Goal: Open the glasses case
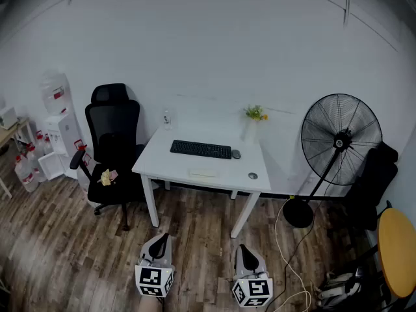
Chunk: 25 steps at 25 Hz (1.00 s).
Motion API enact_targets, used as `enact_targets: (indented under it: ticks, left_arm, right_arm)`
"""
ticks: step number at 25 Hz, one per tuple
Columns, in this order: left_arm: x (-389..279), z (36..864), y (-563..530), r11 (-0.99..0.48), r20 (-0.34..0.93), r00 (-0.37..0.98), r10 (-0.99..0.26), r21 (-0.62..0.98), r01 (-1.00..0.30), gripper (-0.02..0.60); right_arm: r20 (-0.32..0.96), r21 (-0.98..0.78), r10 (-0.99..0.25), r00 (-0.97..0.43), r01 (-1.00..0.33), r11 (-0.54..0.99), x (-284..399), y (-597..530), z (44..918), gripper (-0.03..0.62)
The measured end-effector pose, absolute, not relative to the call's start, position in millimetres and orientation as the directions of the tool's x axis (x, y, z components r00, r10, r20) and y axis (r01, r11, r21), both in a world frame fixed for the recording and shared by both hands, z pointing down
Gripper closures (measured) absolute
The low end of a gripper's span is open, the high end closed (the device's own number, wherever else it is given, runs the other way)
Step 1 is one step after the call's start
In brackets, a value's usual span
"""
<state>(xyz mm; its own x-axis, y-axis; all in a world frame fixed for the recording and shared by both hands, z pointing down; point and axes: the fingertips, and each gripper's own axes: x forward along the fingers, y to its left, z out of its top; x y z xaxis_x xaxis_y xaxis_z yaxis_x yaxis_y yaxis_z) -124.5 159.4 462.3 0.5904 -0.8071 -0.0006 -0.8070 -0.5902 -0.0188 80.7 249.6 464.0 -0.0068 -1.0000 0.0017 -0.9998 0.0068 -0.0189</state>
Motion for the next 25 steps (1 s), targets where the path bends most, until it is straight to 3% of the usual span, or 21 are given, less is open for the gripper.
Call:
enact_targets:
  ticks: [25]
  left_arm:
    - [-124, 470, 176, -0.589, 0.03, 0.588, -0.808, -0.038, -0.807, 0.574]
  right_arm:
    - [0.017, -0.031, -1.0, -0.018, -0.999, 0.017, 76, 259, 475, 0.585]
